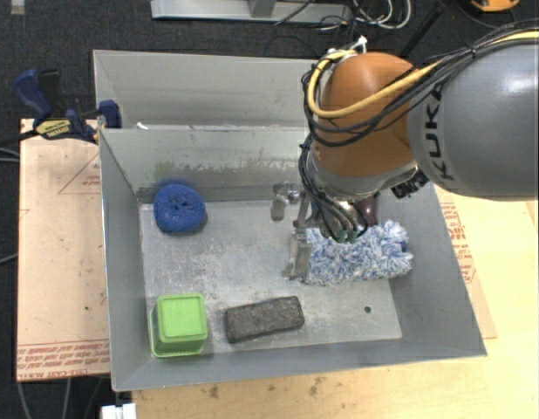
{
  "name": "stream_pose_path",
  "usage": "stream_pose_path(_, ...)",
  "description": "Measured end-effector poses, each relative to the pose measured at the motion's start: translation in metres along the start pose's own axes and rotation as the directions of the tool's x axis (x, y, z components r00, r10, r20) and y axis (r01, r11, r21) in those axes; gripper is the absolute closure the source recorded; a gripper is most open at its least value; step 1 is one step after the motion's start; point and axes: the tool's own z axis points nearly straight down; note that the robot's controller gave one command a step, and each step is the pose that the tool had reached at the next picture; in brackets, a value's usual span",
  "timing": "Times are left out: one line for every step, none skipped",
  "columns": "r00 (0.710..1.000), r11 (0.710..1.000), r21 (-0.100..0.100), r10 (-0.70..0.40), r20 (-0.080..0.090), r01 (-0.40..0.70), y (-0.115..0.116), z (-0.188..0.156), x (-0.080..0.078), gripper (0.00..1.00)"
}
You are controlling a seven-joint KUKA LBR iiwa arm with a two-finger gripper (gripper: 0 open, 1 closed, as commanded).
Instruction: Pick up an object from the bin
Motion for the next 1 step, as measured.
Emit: stream_pose_path(1.0, 1.0, -0.001, 0.002, 0.008, -0.002, -0.0004, -0.0047, -0.0013, 0.0)
